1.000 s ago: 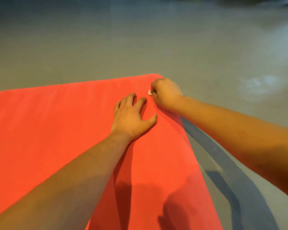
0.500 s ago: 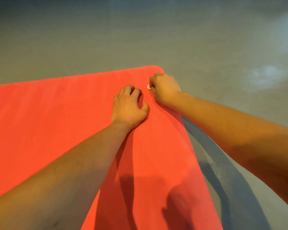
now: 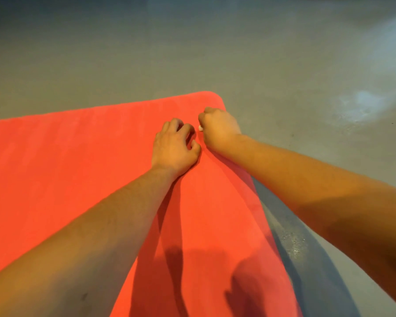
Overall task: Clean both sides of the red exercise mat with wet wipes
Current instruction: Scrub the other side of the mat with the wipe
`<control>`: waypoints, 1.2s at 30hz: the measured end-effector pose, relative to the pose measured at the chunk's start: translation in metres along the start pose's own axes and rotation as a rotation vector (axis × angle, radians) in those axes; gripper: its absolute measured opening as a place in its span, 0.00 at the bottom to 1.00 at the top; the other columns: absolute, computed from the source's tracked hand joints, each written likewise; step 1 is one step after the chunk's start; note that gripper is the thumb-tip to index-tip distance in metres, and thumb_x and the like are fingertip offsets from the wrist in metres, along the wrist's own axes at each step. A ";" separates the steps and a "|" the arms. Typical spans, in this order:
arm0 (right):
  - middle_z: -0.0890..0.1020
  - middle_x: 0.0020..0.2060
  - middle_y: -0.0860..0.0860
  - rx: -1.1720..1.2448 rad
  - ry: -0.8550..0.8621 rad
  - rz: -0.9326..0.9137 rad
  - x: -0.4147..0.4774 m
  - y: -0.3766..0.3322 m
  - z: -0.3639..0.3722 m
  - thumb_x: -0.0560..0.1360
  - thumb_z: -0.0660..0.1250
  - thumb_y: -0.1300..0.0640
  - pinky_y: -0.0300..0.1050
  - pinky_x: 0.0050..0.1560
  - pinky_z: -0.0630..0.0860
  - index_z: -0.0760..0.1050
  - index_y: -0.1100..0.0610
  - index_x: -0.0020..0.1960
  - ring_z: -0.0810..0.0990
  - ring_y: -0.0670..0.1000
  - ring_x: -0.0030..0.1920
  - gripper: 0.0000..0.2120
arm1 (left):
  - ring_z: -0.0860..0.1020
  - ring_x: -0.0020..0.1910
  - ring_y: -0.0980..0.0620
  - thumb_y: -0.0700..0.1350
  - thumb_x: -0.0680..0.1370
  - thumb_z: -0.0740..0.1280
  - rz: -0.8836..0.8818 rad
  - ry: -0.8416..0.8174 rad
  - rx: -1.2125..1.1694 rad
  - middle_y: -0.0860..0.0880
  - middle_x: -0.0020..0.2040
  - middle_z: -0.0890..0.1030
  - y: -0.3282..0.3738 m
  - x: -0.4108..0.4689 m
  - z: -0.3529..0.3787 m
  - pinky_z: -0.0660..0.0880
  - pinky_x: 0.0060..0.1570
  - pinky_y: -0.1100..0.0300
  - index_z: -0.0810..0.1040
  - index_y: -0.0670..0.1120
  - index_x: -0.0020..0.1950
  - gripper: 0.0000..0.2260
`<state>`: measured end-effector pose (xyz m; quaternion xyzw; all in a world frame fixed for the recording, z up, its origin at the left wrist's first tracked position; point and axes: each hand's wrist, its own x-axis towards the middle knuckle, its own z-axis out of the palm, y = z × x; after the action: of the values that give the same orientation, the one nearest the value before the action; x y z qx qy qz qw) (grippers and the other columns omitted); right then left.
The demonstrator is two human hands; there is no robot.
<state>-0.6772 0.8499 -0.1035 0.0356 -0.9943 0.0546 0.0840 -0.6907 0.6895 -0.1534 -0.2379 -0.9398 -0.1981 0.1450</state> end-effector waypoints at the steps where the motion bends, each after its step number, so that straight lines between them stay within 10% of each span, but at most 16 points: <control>1: 0.80 0.52 0.59 -0.018 -0.014 -0.001 -0.001 -0.002 -0.003 0.76 0.63 0.62 0.52 0.45 0.73 0.79 0.60 0.53 0.80 0.63 0.52 0.09 | 0.74 0.54 0.44 0.54 0.72 0.63 0.002 -0.013 0.015 0.49 0.54 0.76 0.000 0.000 -0.001 0.74 0.48 0.49 0.80 0.50 0.51 0.13; 15: 0.77 0.41 0.54 0.166 -0.049 -0.209 -0.160 -0.018 -0.021 0.74 0.63 0.59 0.54 0.40 0.75 0.76 0.56 0.43 0.78 0.60 0.43 0.04 | 0.68 0.72 0.43 0.54 0.82 0.60 -0.039 -0.428 0.135 0.46 0.72 0.73 0.025 -0.011 -0.042 0.71 0.68 0.46 0.74 0.53 0.74 0.21; 24: 0.79 0.50 0.57 0.056 -0.088 -0.013 -0.118 -0.034 -0.031 0.77 0.62 0.60 0.51 0.43 0.70 0.79 0.57 0.52 0.80 0.61 0.51 0.08 | 0.70 0.68 0.42 0.56 0.82 0.62 -0.038 -0.494 0.122 0.45 0.66 0.73 0.048 -0.063 -0.067 0.71 0.64 0.49 0.76 0.54 0.69 0.17; 36: 0.78 0.44 0.51 0.181 -0.297 -0.290 -0.302 -0.049 -0.059 0.75 0.65 0.57 0.52 0.41 0.74 0.76 0.53 0.45 0.79 0.58 0.45 0.02 | 0.68 0.71 0.41 0.62 0.75 0.69 -0.041 -0.677 0.152 0.44 0.70 0.70 0.088 -0.133 -0.109 0.70 0.70 0.48 0.72 0.56 0.75 0.29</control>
<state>-0.3670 0.8262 -0.0927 0.1933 -0.9713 0.1252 -0.0600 -0.5148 0.6607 -0.0794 -0.2596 -0.9513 -0.0402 -0.1615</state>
